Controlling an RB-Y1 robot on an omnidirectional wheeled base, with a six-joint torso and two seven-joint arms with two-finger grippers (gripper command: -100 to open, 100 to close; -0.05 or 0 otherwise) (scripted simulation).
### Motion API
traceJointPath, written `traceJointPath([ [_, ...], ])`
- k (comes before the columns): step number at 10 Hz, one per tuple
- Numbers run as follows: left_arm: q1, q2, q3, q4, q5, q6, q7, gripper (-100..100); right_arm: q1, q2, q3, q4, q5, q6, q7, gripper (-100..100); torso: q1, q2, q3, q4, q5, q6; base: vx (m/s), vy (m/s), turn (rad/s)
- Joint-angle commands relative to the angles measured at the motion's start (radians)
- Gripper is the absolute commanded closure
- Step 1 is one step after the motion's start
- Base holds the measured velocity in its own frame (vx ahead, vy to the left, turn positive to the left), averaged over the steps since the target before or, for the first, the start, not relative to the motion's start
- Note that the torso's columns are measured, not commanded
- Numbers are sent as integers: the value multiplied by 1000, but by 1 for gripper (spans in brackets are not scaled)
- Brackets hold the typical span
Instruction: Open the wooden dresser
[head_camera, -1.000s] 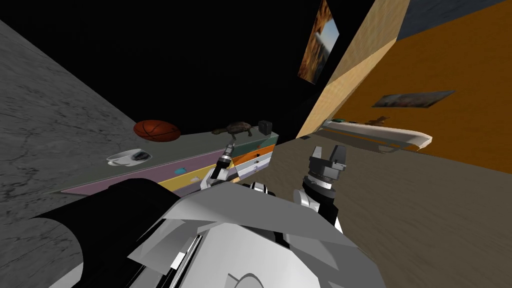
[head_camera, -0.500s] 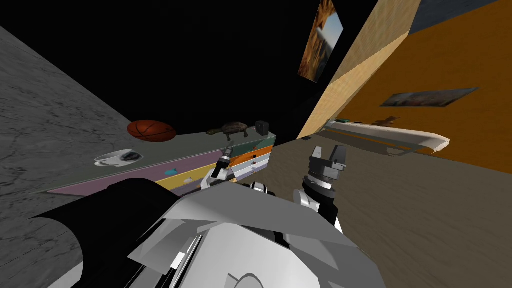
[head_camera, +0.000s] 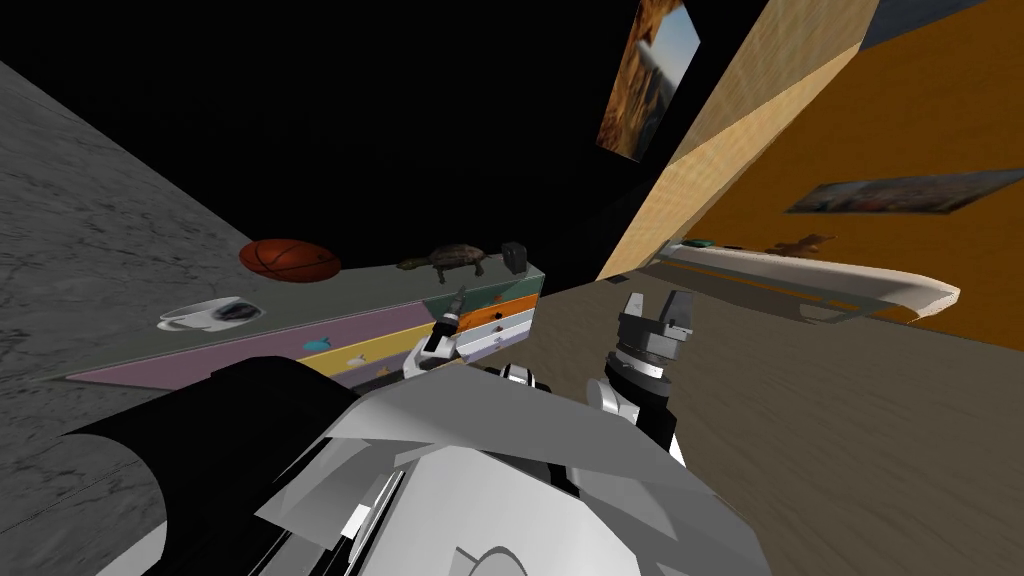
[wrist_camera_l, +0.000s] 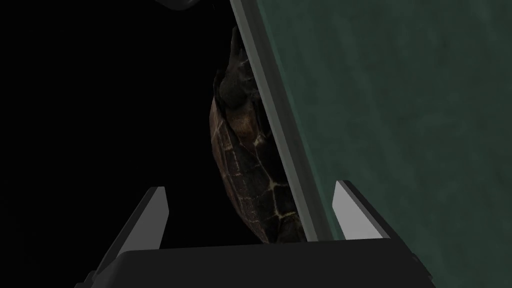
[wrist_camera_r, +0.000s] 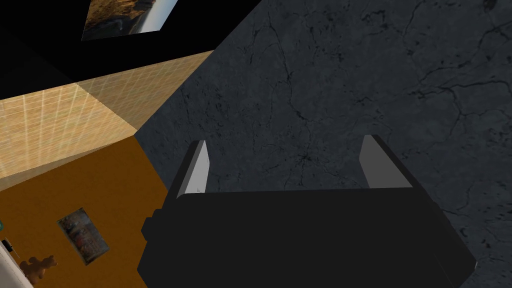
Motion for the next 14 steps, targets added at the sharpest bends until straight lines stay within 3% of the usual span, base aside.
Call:
traceJointPath([
  [1,-15,-6,22,58,5,20,-2,-100,0,0,0,0,0,0,0,0,0,-1,0,0,0,0,92,-176,76],
  [5,-38,-33,53,138,13,50,-4,-100,0,0,0,0,0,0,0,0,0,0,0,0,0,0,102,-171,68],
  [9,-56,-100,79,203,19,75,-5,-100,0,0,0,0,0,0,0,0,0,0,0,0,0,0,71,-168,53],
  [10,-56,-100,79,203,19,75,-5,-100,0,0,0,0,0,0,0,0,1,0,0,0,0,0,38,-77,20],
  [13,-63,-171,90,230,22,85,-6,-100,0,0,0,0,0,0,0,0,0,0,0,0,0,0,33,-51,27],
  [14,-61,-157,88,225,21,82,-6,-100,0,0,0,0,0,0,0,0,-1,-1,-1,0,0,0,20,-26,7],
])
